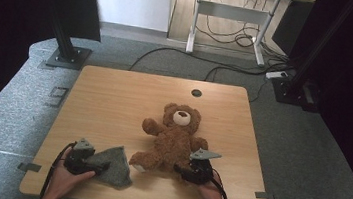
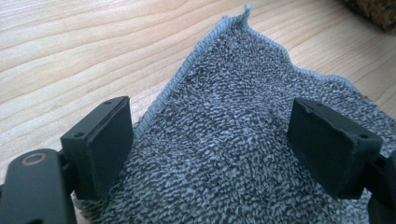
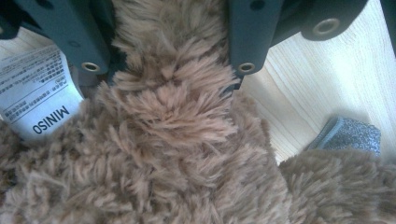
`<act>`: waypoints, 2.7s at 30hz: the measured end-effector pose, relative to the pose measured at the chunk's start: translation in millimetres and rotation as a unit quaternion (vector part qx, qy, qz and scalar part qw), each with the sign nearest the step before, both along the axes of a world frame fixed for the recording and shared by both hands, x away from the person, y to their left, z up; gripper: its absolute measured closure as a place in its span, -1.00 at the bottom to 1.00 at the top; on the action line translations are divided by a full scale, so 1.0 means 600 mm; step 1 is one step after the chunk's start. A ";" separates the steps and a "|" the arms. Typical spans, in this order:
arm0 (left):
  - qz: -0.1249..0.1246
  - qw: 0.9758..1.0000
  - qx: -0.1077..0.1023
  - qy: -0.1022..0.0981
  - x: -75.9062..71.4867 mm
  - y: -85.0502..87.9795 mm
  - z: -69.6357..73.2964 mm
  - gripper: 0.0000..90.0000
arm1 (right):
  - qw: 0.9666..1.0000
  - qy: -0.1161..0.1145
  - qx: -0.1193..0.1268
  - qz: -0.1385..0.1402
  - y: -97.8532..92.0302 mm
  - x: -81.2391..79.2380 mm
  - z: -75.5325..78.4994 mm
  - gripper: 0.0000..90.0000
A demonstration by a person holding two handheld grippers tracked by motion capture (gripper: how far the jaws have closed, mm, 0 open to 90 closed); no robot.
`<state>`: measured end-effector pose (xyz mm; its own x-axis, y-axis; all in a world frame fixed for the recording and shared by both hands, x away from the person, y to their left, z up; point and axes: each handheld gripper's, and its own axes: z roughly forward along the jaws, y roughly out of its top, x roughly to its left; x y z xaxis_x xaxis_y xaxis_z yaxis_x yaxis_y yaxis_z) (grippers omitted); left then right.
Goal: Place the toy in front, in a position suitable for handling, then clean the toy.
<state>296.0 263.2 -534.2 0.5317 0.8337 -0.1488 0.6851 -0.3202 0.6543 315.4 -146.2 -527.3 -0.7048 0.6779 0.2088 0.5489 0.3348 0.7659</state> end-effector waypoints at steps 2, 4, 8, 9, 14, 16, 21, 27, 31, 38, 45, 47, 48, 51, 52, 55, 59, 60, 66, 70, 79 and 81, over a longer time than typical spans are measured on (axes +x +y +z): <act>0.000 1.000 0.009 -0.002 -0.001 -0.003 -0.002 -0.67 | 1.000 0.000 0.000 0.000 0.000 0.000 0.000 0.42; -0.001 1.000 0.016 -0.002 0.000 -0.005 -0.002 -0.67 | 1.000 0.000 0.000 0.001 0.001 0.000 0.000 0.42; 0.001 1.000 0.019 -0.001 0.005 -0.001 -0.002 -0.71 | 1.000 0.000 -0.001 0.000 0.001 0.000 0.000 0.42; 0.001 1.000 0.019 0.001 0.006 -0.001 -0.003 -0.74 | 1.000 0.001 0.000 0.001 0.001 0.000 0.000 0.42; 0.001 1.000 0.022 0.009 0.010 0.000 -0.006 -0.83 | 1.000 0.002 0.002 0.001 0.000 0.000 -0.001 0.42; 0.000 1.000 0.022 0.008 0.010 0.000 -0.006 -0.82 | 1.000 0.002 0.002 0.001 0.000 0.000 0.000 0.42; -0.037 0.999 0.006 0.004 0.002 -0.004 -0.001 -0.27 | 1.000 0.001 0.001 0.000 0.001 0.000 -0.001 0.42; -0.068 0.997 -0.028 0.030 0.003 -0.002 0.000 0.47 | 1.000 0.001 -0.001 0.001 0.001 0.000 0.000 0.42; -0.071 0.996 -0.050 0.037 0.006 0.006 0.005 0.61 | 1.000 0.000 -0.001 0.002 0.002 -0.001 -0.001 0.42; -0.068 0.990 -0.120 0.014 0.002 0.030 0.029 0.64 | 1.000 -0.002 -0.001 0.009 0.006 -0.002 -0.002 0.42; -0.066 0.987 -0.148 0.001 0.003 0.038 0.037 0.64 | 1.000 -0.002 -0.002 0.012 0.010 -0.002 -0.003 0.42; -0.067 0.986 -0.154 -0.003 0.003 0.040 0.039 0.64 | 1.000 -0.002 -0.001 0.013 0.010 -0.002 -0.003 0.42; -0.068 0.985 -0.162 -0.005 0.003 0.042 0.041 0.64 | 1.000 -0.002 0.000 0.012 0.010 -0.002 -0.003 0.42; -0.064 0.980 -0.188 -0.014 0.001 0.049 0.048 0.64 | 1.000 -0.002 0.000 0.012 0.009 -0.002 -0.004 0.42; -0.063 0.979 -0.193 -0.018 0.000 0.051 0.051 0.64 | 1.000 -0.002 0.000 0.011 0.009 -0.003 -0.004 0.42; -0.063 0.976 -0.205 -0.031 0.000 0.056 0.062 0.64 | 1.000 -0.002 0.002 0.011 0.008 -0.003 -0.004 0.42; -0.072 0.969 -0.232 -0.045 -0.003 0.060 0.076 0.64 | 1.000 -0.003 0.000 0.010 0.008 -0.004 -0.005 0.42; -0.072 0.968 -0.236 -0.047 -0.003 0.060 0.080 0.64 | 1.000 -0.004 0.000 0.009 0.009 -0.004 -0.005 0.42; -0.077 0.965 -0.244 -0.063 -0.004 0.059 0.099 0.64 | 1.000 -0.006 -0.003 0.015 0.010 -0.006 -0.005 0.42; -0.082 0.961 -0.254 -0.076 -0.004 0.058 0.118 0.64 | 1.000 -0.006 -0.005 0.016 0.010 -0.006 -0.005 0.42; -0.093 0.950 -0.282 -0.097 0.005 0.047 0.159 0.64 | 1.000 -0.006 -0.006 0.019 0.015 -0.009 -0.005 0.42; -0.092 0.950 -0.282 -0.098 0.012 0.041 0.164 0.64 | 1.000 -0.006 -0.006 0.022 0.017 -0.009 -0.005 0.42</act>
<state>303.0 287.6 -436.0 0.7249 0.5409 -0.4265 0.4981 0.0159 0.8670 309.7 -136.0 -530.1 -0.7365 0.6484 0.1930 0.5248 0.3675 0.7678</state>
